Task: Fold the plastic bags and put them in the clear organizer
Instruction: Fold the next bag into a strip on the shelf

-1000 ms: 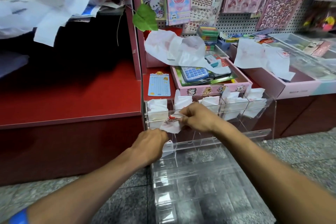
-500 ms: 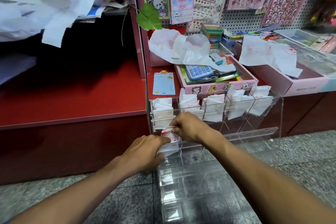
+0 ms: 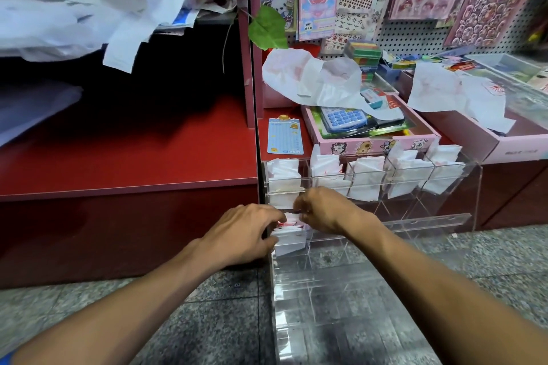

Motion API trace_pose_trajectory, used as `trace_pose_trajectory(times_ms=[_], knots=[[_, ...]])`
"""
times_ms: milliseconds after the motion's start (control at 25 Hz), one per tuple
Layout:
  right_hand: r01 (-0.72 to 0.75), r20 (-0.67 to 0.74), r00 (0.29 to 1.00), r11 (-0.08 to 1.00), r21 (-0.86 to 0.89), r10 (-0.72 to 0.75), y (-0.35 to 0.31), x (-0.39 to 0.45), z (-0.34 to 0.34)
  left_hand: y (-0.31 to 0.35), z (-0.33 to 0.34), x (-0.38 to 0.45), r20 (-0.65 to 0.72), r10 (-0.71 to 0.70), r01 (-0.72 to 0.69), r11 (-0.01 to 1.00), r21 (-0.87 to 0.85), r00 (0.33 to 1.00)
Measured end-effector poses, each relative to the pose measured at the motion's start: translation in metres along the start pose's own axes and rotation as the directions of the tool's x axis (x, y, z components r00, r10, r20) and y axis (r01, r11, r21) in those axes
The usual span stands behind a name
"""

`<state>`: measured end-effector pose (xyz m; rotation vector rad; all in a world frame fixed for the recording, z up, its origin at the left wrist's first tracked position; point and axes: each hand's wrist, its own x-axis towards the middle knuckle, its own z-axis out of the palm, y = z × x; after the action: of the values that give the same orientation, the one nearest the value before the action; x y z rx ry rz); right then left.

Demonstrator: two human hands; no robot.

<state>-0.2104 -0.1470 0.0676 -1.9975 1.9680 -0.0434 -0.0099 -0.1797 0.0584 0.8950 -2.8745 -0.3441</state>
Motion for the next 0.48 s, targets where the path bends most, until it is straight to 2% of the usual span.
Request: trace_pose_trajectory(times_ms=[120,200,240,280,320,400,440,480], knots=[[-0.012,-0.029,1.0,1.0,0.019,0.012,0.003,-0.009,-0.021,-0.001,-0.008,0.002,-0.083,-0.01,0.006,0.999,-0.042,0.996],[-0.035,-0.049,0.998,0.976,0.216,0.047,0.004,-0.016,-0.044,0.001,-0.017,0.006,-0.174,-0.037,0.017,0.993,-0.116,0.984],[-0.038,-0.092,0.993,0.94,0.34,0.073,0.004,-0.018,-0.056,0.004,-0.022,0.01,-0.232,-0.062,0.023,0.986,-0.164,0.971],[-0.021,-0.194,0.974,0.902,0.432,0.116,0.004,-0.018,-0.066,0.006,-0.027,0.014,-0.301,-0.085,0.023,0.978,-0.206,0.95],[0.002,-0.344,0.921,0.877,0.48,0.186,0.007,-0.016,-0.074,0.009,-0.032,0.02,-0.374,-0.115,0.025,0.972,-0.236,0.921],[-0.001,-0.617,0.706,0.872,0.49,0.347,0.016,-0.006,-0.085,0.013,-0.041,0.031,-0.483,-0.18,0.051,0.962,-0.268,0.857],[-0.044,-0.688,0.61,0.884,0.466,0.393,0.023,0.0,-0.089,0.015,-0.043,0.036,-0.51,-0.204,0.064,0.958,-0.278,0.836],[-0.101,-0.715,0.569,0.898,0.428,0.405,0.031,0.007,-0.091,0.015,-0.045,0.042,-0.523,-0.217,0.074,0.957,-0.281,0.824]])
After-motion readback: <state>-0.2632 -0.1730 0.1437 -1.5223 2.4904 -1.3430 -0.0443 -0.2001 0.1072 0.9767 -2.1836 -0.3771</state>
